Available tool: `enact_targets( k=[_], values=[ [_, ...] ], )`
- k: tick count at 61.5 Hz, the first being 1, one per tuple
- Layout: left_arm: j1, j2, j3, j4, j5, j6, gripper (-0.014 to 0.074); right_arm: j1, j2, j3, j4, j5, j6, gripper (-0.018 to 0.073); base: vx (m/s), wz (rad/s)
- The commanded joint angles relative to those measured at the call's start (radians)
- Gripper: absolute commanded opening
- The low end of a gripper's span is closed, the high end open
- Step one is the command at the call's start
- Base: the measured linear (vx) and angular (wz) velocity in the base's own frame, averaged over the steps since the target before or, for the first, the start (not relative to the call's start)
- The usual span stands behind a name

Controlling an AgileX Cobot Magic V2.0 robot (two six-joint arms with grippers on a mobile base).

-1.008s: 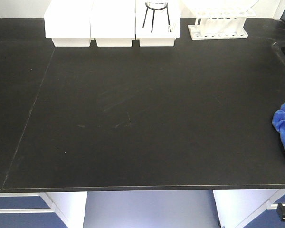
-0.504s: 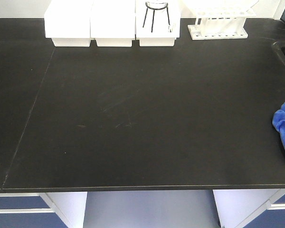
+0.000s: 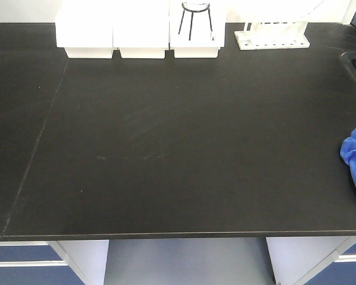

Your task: Wipe right workspace with blue cloth

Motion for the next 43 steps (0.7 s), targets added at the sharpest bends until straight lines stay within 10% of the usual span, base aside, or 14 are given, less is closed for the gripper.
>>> enact_targets(
  k=[1,12,20,43],
  values=[
    [-0.001,-0.015,0.031,-0.006,-0.082,-0.008,-0.0006,-0.006,0.002,-0.133,0.006,0.150,-0.011,-0.0008,0.00,0.00],
    [-0.001,-0.015,0.031,-0.006,-0.082,-0.008,-0.0006,-0.006,0.104,-0.338,-0.007,0.599,-0.279,-0.0008,0.00,0.00],
    [-0.001,-0.015,0.031,-0.006,-0.082,-0.008,-0.0006,-0.006,0.213,-0.370,-0.020,0.669,-0.484,-0.0008,0.00,0.00],
    [-0.001,-0.015,0.031,-0.006,-0.082,-0.008,-0.0006,-0.006,0.621,-0.370,0.175,0.855,-0.416,0.0000,0.00,0.00]
  ],
)
